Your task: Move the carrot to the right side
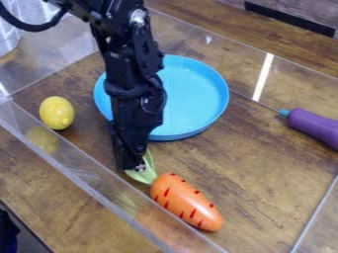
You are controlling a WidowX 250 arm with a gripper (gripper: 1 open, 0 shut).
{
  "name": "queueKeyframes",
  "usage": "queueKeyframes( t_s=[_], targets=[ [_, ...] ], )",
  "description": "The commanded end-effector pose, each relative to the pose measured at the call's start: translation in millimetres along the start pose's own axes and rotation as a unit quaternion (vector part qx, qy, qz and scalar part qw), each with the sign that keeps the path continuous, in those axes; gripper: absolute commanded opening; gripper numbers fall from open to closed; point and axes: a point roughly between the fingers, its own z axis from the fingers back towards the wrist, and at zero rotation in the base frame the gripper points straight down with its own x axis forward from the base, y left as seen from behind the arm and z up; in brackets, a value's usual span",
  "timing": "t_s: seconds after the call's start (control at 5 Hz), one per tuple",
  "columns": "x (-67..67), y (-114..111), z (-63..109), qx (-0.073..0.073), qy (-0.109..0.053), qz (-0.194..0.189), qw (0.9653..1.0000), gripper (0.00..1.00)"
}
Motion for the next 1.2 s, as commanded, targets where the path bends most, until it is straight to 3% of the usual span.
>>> queueKeyframes(
  t_s=[0.0, 0.2, 0.4, 0.6, 0.8, 1.0],
  targets=[
    [7.1, -4, 15.6, 0.016, -0.025, -0.031, 0.9991, 0.00],
    [7.7, -13, 15.5, 0.015, -0.026, -0.065, 0.9974, 1.00],
    [12.3, -16, 14.6, 0.013, -0.028, -0.111, 0.9933, 1.00],
    [22.0, -23, 16.7, 0.011, -0.033, -0.159, 0.9867, 1.00],
    [23.3, -27, 12.7, 0.014, -0.036, -0.181, 0.9826, 1.00],
    [23.0, -25, 8.5, 0.013, -0.041, -0.180, 0.9827, 1.00]
  ],
)
